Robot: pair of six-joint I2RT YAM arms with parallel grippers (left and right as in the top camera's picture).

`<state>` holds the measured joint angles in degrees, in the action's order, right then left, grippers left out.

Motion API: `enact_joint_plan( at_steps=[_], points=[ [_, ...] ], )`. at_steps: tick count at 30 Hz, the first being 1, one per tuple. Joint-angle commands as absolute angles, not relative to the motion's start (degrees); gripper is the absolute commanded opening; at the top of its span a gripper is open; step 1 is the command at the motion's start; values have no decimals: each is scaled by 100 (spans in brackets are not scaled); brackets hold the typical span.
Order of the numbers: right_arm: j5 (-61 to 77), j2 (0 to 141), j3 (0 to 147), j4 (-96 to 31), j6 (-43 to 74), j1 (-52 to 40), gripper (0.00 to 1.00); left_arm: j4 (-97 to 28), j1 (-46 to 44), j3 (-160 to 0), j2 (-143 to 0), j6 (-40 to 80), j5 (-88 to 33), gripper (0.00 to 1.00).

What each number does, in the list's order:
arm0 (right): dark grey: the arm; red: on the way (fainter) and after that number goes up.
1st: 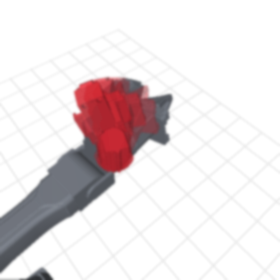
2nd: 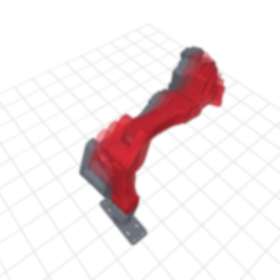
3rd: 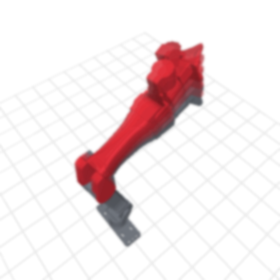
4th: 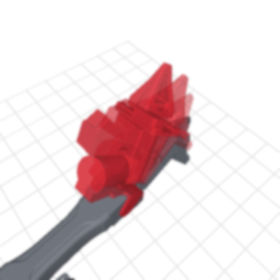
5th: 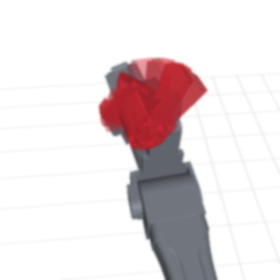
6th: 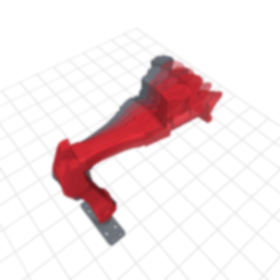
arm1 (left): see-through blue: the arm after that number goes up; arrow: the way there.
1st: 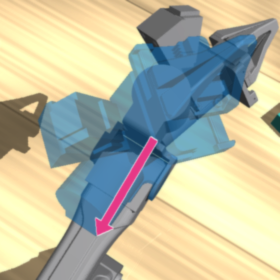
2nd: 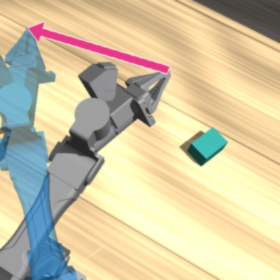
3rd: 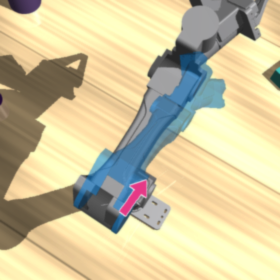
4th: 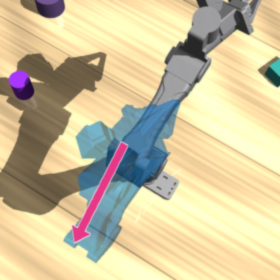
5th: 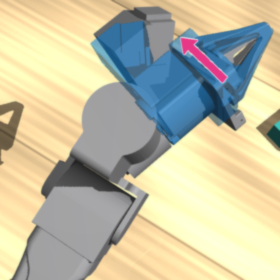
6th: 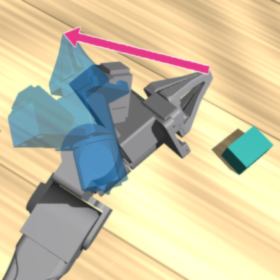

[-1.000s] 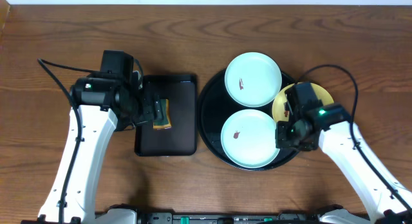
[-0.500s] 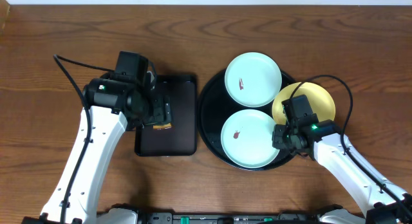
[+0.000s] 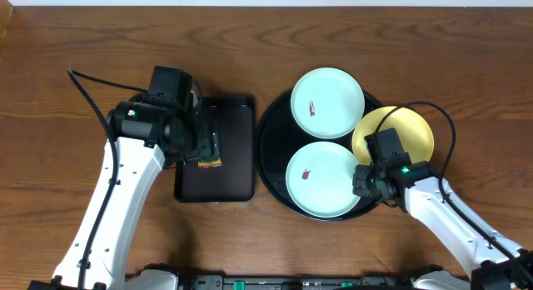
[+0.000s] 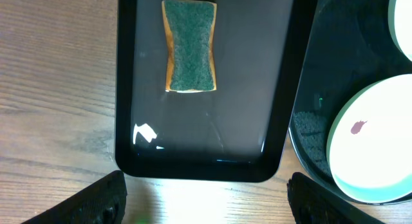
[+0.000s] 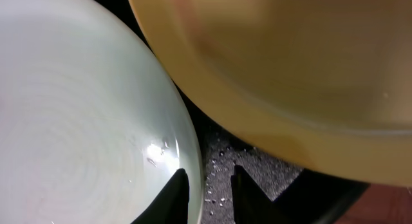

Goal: Clean dirty plates on tray and stack at the side
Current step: 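Lower the left gripper down onto the green sponge on the black tray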

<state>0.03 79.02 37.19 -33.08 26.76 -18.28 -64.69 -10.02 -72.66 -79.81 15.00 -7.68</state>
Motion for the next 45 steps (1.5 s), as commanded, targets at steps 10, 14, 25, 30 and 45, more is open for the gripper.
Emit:
enact_joint_plan(
  at_steps=[10, 14, 25, 30, 45],
  points=[
    [222, 8289, 3647, -3048, 2718, -1885, 16, -6390, -1017, -7231, -8305, 1511, -537, 81],
    [222, 8377, 3647, -3044, 2720, -1885, 6, -6329, -1017, -7231, -8462, 1511, -528, 81],
    [193, 8361, 3811, -3157, 2707, -1885, 17, -6029, -1015, -7231, -9004, 1509, -445, 81],
    [176, 8348, 3920, -3273, 2609, -1885, 17, -6010, -1015, -7231, -9002, 1509, -445, 81],
    [45, 8348, 3920, -3273, 2609, -1885, 1, -5459, -1017, -6932, -9004, 1542, -336, 80]
  ],
)
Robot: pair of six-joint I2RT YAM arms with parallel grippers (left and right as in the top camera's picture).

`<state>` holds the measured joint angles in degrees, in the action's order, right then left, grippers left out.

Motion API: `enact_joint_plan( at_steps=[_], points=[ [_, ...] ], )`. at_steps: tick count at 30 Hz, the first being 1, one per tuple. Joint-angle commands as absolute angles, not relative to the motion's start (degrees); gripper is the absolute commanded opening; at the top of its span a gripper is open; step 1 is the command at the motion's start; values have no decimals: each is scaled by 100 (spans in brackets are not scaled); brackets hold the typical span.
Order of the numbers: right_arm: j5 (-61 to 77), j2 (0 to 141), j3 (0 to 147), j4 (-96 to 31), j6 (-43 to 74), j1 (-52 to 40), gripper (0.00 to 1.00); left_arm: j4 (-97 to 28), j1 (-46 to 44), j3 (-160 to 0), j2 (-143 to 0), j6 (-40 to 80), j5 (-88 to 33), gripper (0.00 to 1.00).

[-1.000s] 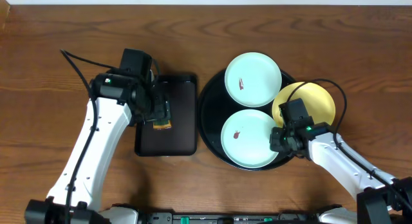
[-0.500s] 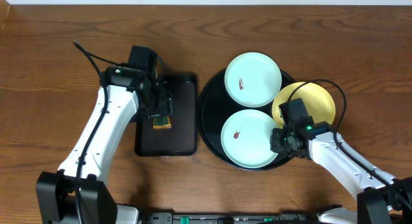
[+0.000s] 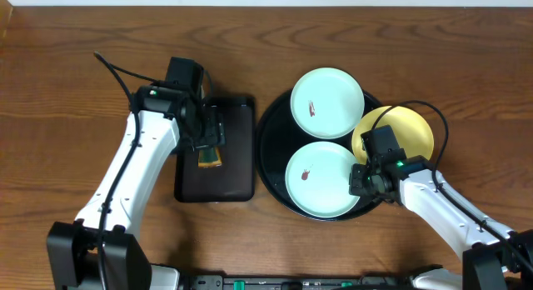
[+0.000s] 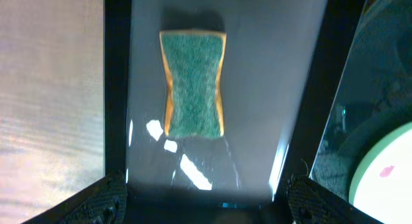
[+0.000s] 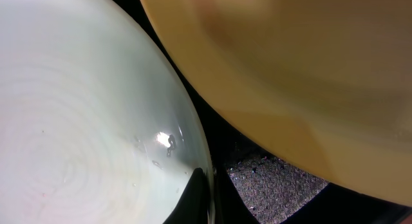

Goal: Clean dirty plates on tray and stack at the side
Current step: 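Lower the left gripper down onto the green sponge on the black tray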

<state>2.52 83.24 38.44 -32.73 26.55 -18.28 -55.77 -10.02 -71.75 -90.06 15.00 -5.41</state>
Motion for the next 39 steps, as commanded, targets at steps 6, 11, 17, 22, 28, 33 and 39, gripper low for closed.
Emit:
enact_joint_plan(
  at_steps=[6, 11, 17, 22, 28, 33, 39],
  points=[
    [45, 8348, 3920, -3269, 2609, -1885, 1, -4449, -1015, -6143, -9024, 1623, -316, 81],
    [45, 8348, 3920, -3271, 2606, -1885, 1, -3645, -1017, -5548, -9028, 1684, -318, 81],
    [45, 8348, 3920, -3269, 2606, -1885, 1, -2939, -1017, -4947, -9035, 1682, -318, 81],
    [45, 8348, 3920, -3271, 2606, -1885, 1, -2425, -1015, -4587, -9050, 1691, -318, 81],
    [45, 8348, 3920, -3271, 2606, -1885, 1, -2335, -1017, -4584, -9203, 1833, -342, 75],
    [45, 8348, 3920, -3271, 2606, -1885, 4, -2180, -1017, -4584, -9550, 1831, -403, 74],
    [45, 8348, 3920, -3273, 2604, -1885, 6, -2255, -1017, -4646, -9535, 1828, -403, 8]
  ],
)
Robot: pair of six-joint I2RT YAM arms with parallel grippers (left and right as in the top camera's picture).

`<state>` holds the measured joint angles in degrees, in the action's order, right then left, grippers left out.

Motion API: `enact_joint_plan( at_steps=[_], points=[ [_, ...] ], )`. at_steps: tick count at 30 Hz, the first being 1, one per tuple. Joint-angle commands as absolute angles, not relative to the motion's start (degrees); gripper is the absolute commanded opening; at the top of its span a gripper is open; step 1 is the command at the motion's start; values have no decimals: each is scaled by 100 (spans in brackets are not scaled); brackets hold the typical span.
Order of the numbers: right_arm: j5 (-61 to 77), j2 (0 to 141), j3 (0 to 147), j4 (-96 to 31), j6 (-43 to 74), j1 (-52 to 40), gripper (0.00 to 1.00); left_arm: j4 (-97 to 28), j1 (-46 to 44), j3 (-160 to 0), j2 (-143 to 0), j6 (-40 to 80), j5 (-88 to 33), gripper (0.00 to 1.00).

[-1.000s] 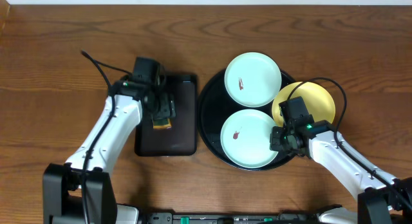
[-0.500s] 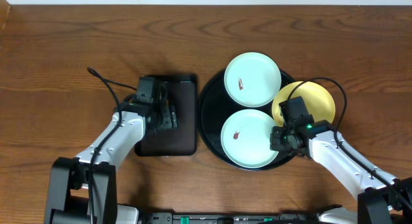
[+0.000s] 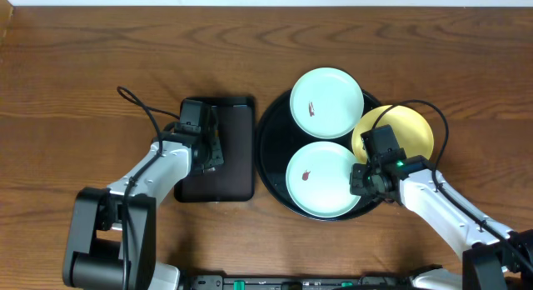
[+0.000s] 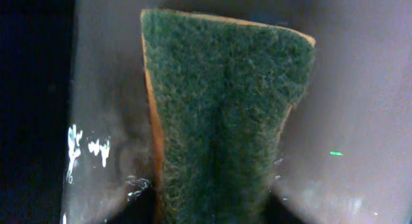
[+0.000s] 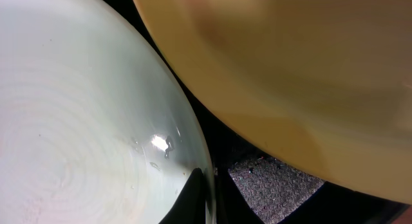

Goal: Clean dirty plates on tray and stack at the side
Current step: 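Lower the left gripper down onto the green sponge on the black tray, then close the left gripper on the sponge's middle and pinch it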

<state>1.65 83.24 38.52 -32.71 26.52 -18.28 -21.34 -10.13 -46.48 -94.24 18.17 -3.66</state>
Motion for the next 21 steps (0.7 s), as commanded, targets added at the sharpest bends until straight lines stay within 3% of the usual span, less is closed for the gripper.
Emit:
enact_joint_plan(
  at_steps=[1, 2, 3, 4, 5, 7, 18, 19, 20, 21],
  points=[
    [47, 8348, 3920, -3273, 2606, -1885, 5, -2366, -1017, -4687, -9498, 1828, -405, 8],
    [47, 8348, 3920, -3273, 2606, -1885, 6, -2497, -1017, -4733, -9472, 1828, -403, 8],
    [47, 8348, 3920, -3275, 2606, -1885, 6, -2668, -1017, -4792, -9441, 1828, -401, 17],
    [47, 8348, 3920, -3275, 2606, -1885, 6, -2768, -1017, -4829, -9421, 1831, -403, 51],
    [47, 8348, 3920, -3275, 2606, -1885, 6, -2856, -1015, -4866, -9413, 1828, -401, 73],
    [47, 8348, 3920, -3273, 2606, -1885, 6, -2851, -1015, -4886, -9408, 1828, -397, 81],
    [47, 8348, 3920, -3280, 2606, -1885, 8, -2165, -1039, -4816, -9435, 1831, 49, 71],
    [47, 8348, 3920, -3280, 2606, -1885, 9, -2156, -1039, -4770, -9435, 1831, 49, 51],
    [45, 8348, 3920, -3280, 2606, -1885, 9, -2145, -1039, -4724, -9435, 1831, 49, 20],
    [45, 8348, 3920, -3280, 2606, -1885, 9, -2134, -1039, -4698, -9435, 1831, 49, 8]
  ],
)
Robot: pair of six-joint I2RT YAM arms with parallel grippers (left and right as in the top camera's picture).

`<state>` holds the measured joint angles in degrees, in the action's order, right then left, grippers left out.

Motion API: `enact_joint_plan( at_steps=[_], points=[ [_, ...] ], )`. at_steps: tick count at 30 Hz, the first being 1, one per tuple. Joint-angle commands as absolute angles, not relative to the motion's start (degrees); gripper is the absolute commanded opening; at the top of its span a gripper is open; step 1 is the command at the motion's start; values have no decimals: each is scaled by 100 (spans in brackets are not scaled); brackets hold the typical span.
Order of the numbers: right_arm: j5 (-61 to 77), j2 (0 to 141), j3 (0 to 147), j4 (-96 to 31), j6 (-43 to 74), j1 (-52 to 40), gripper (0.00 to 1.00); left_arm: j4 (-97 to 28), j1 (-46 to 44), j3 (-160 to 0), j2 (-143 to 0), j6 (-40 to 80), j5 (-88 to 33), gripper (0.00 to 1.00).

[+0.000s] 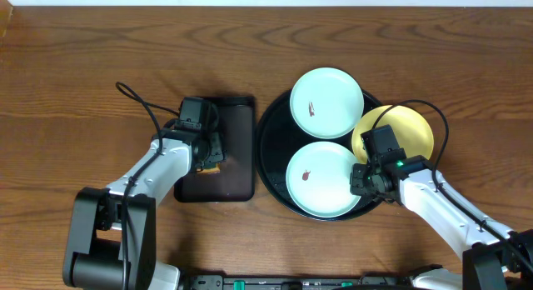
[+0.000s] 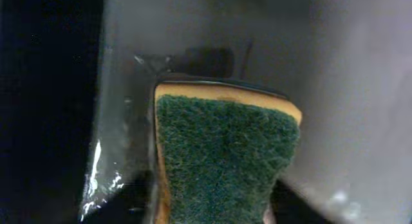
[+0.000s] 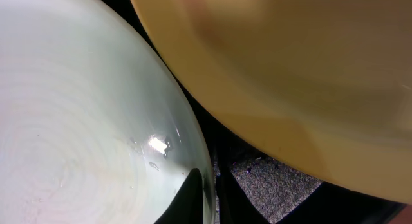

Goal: Clean dirty plates on tray and stack at the side
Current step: 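Close the left gripper on the sponge's middle and pinch it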

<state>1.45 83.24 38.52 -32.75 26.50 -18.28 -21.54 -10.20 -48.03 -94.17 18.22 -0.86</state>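
Observation:
A green scouring sponge with an orange side (image 2: 225, 159) lies in the black rectangular tray (image 1: 237, 161). My left gripper (image 1: 209, 157) is shut on its near end, and one orange corner shows below the fingers. On the round black tray (image 1: 271, 132) sit two mint plates, each with a red smear. The near plate (image 1: 321, 177) has its right rim pinched by my right gripper (image 3: 209, 198), which is shut on it. The far plate (image 1: 326, 92) lies free. A yellow plate (image 3: 290, 69) leans on the round tray's right edge.
The wooden table (image 1: 83, 65) surrounds both trays. The rectangular tray's raised rim runs close along the left of the sponge. Cables trail behind both arms. The yellow plate overlaps the round tray close above my right gripper.
The left gripper sits a little further back along the sponge. The sponge's far end and the shadow beyond it now show in the left wrist view. The right gripper keeps its hold on the plate rim.
The left gripper was open high above the sponge and the right fingers stood open astride the near mint plate's rim. Then the right fingers had shut on the rim and the left gripper was lower. Later the left fingers were down on the sponge, which they now hold.

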Motion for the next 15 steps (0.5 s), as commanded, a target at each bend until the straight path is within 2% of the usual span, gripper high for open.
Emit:
enact_joint_plan(
  at_steps=[1, 3, 4, 5, 6, 15],
  points=[
    [45, 8348, 3920, -3280, 2606, -1885, 10, -2134, -1039, -4694, -9432, 1831, 49, 8],
    [45, 8348, 3920, -3277, 2606, -1885, 10, -2097, -1037, -4709, -9428, 1831, 49, 11],
    [47, 8348, 3920, -3277, 2606, -1885, 10, -2086, -1037, -4729, -9428, 1831, 49, 48],
    [45, 8348, 3920, -3277, 2606, -1885, 10, -2084, -1037, -4753, -9428, 1831, 49, 69],
    [45, 8348, 3920, -3277, 2606, -1885, 10, -2080, -1037, -4790, -9428, 1828, 51, 75],
    [45, 8348, 3920, -3280, 2606, -1885, 10, -1278, -1037, -4713, -9430, 1828, 73, 77]
  ],
)
